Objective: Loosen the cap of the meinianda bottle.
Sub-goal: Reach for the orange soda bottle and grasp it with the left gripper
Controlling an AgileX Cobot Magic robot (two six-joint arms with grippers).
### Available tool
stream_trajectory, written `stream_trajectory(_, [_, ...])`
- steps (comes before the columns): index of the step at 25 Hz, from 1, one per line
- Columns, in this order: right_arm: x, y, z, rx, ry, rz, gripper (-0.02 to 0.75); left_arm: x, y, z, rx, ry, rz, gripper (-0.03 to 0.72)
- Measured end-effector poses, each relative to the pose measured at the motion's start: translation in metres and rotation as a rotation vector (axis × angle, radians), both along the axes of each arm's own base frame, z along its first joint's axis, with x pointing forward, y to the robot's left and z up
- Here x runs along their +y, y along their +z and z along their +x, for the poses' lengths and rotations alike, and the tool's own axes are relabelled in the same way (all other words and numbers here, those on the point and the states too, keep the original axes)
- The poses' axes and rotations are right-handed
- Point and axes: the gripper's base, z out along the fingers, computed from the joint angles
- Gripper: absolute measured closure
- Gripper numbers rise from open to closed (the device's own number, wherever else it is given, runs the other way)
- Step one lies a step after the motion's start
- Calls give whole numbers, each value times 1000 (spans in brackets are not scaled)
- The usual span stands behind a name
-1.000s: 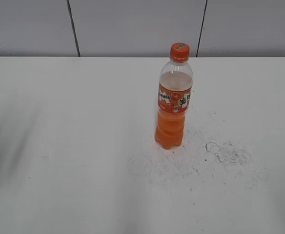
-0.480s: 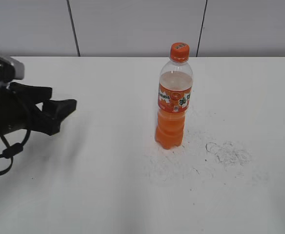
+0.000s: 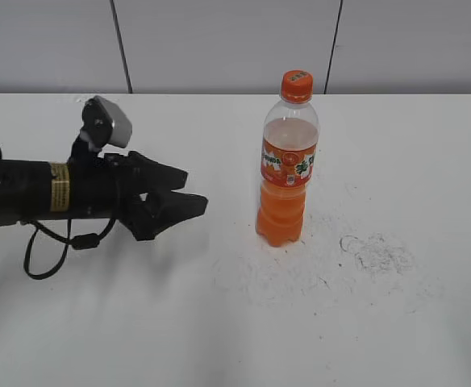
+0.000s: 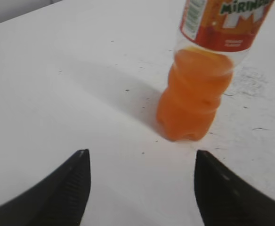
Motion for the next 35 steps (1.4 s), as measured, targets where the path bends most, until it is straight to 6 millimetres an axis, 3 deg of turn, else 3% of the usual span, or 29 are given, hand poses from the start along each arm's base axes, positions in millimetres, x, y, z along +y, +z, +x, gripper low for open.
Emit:
stream_trajectory(6, [0,0,0,0,0,0,173,-19,-9,14,79,-187,-110,164])
stream_trajectory(15, [0,0,0,0,0,0,173,-24,-17,15,114,-204,-132,178])
stream_trajectory(22, [0,0,0,0,0,0,173,-31,-27,24,118,-204,-111,13])
stream_trajectory(28, [0,0,0,0,0,0,173,-45,-40,47,79,-274,-131,-3])
stream_trajectory(35, [0,0,0,0,0,0,173,-54,-56,58,77,-338,-169,-4])
